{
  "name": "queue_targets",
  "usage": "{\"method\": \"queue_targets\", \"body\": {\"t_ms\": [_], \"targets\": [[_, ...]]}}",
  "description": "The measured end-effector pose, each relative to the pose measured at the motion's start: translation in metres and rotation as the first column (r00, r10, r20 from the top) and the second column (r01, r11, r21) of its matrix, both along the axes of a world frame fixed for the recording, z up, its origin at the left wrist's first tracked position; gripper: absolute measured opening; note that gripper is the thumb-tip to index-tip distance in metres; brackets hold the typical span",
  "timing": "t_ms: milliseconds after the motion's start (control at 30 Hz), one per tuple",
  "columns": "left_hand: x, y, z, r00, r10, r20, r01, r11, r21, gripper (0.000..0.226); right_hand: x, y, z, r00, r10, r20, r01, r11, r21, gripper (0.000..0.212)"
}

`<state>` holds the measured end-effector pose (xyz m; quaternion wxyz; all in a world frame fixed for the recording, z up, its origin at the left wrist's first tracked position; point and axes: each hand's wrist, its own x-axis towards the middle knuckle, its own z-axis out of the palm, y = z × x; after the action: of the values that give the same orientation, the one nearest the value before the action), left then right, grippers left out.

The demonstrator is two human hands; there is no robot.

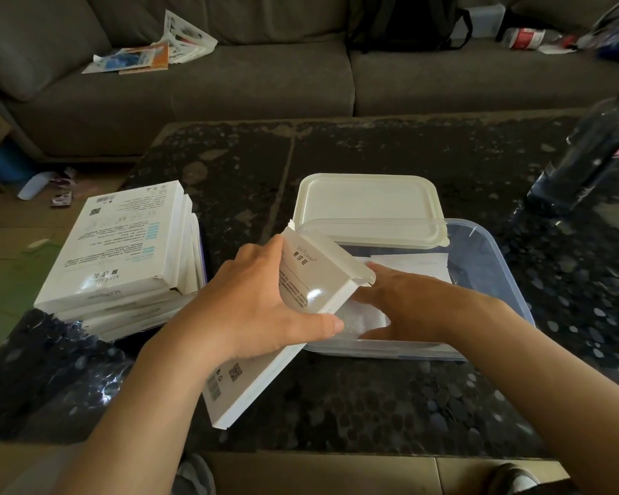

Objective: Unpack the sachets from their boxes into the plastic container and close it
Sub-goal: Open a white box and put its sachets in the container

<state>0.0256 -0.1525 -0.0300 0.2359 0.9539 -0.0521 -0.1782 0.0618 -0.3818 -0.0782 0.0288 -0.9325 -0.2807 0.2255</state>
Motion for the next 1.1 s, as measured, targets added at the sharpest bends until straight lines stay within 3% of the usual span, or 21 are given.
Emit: {"method": "queue_targets", "body": {"t_ms": [133,400,533,600,667,733,800,900,1100], "targets": [[0.000,0.000,0.000,1.000,0.005,-0.002,-0.005,1.000,-0.010,0.096,0.000,-0.001,0.000,1.000,0.013,0.000,-0.013,1.000,0.005,0.081],[0.000,0.001,0.000,1.000,-0.006,0.012,0.007,1.000,-0.018,0.102,-0.001,0.000,0.001,1.000,0.003,0.010,-0.003,1.000,0.008,0.079],[-0.002,0.002,0.003,1.000,-0.016,0.024,0.016,1.000,-0.026,0.105,0.001,-0.004,0.010,0.987,-0.131,-0.088,0.145,0.973,0.180,0.071],[-0.003,0.002,0.005,0.998,-0.033,0.044,0.035,0.999,-0.037,0.109,0.006,-0.008,0.019,0.967,-0.255,-0.004,0.241,0.910,0.337,0.043],[-0.005,0.001,0.007,0.995,-0.064,0.078,0.067,0.997,-0.039,0.119,0.009,-0.009,0.034,0.903,-0.428,0.043,0.342,0.775,0.532,0.020],[-0.007,-0.002,0.008,0.986,-0.104,0.133,0.106,0.994,-0.009,0.129,0.006,-0.007,0.051,0.861,-0.501,-0.089,0.408,0.576,0.708,0.014],[-0.009,-0.007,0.010,0.969,-0.137,0.205,0.135,0.991,0.025,0.133,-0.002,-0.003,0.064,0.877,-0.423,-0.229,0.436,0.500,0.748,0.006],[-0.013,-0.014,0.011,0.938,-0.183,0.294,0.180,0.983,0.038,0.127,-0.010,0.003,0.069,0.892,-0.365,-0.265,0.439,0.564,0.699,0.015],[-0.020,-0.028,0.004,0.857,-0.232,0.460,0.199,0.973,0.118,0.135,-0.008,0.004,0.065,0.904,-0.406,-0.138,0.406,0.709,0.576,0.028]]}}
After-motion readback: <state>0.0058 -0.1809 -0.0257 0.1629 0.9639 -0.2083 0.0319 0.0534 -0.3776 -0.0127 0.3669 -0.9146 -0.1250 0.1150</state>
